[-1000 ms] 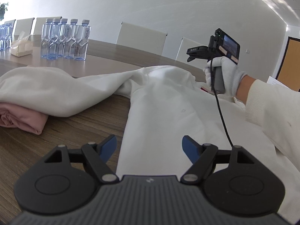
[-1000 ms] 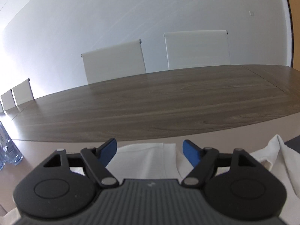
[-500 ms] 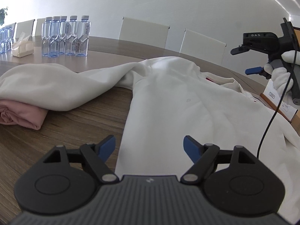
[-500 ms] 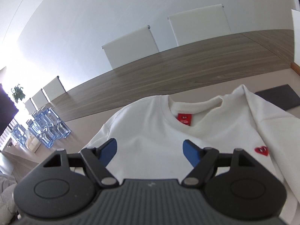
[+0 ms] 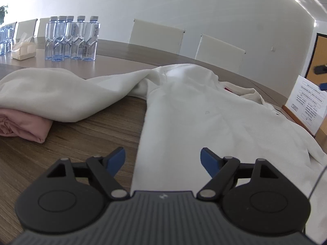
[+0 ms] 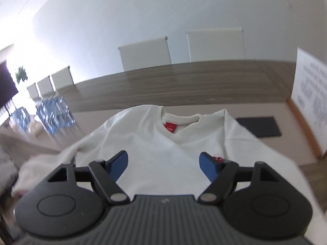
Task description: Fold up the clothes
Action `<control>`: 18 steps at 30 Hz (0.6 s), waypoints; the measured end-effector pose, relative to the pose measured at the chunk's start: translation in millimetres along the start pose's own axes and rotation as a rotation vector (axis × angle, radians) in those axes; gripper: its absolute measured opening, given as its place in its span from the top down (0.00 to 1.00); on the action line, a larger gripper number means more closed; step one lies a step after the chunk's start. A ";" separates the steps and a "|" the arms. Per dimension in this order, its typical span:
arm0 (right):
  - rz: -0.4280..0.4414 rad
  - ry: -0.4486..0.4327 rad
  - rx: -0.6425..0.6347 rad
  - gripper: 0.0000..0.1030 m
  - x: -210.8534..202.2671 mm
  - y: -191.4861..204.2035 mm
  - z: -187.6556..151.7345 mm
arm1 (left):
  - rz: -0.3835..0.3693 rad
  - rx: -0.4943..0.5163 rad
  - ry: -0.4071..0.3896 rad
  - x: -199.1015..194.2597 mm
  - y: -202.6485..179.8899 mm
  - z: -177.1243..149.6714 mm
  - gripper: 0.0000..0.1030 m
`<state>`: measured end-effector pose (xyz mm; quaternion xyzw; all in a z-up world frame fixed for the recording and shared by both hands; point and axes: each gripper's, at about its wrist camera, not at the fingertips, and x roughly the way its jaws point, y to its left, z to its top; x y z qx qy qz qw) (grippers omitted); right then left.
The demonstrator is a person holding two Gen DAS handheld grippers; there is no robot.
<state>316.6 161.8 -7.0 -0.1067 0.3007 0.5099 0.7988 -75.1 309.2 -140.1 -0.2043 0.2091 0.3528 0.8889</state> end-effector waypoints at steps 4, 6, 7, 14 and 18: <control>0.006 -0.014 -0.052 0.20 -76.6 6.1 -30.6 | 0.082 -0.091 0.004 4.8 14.4 4.6 0.20; 0.013 -0.011 -0.042 0.20 -109.6 6.0 -51.5 | 0.122 -0.153 0.027 9.9 19.6 5.5 0.20; 0.016 -0.009 -0.026 0.20 -115.5 7.4 -69.3 | 0.133 -0.170 0.032 10.8 21.1 5.5 0.20; 0.011 -0.101 0.092 0.23 -90.2 20.9 -206.8 | 0.154 -0.171 0.004 8.9 19.3 4.5 0.20; -0.011 -0.144 0.167 0.28 -61.2 19.9 -246.0 | 0.145 -0.164 0.009 11.9 18.7 1.5 0.19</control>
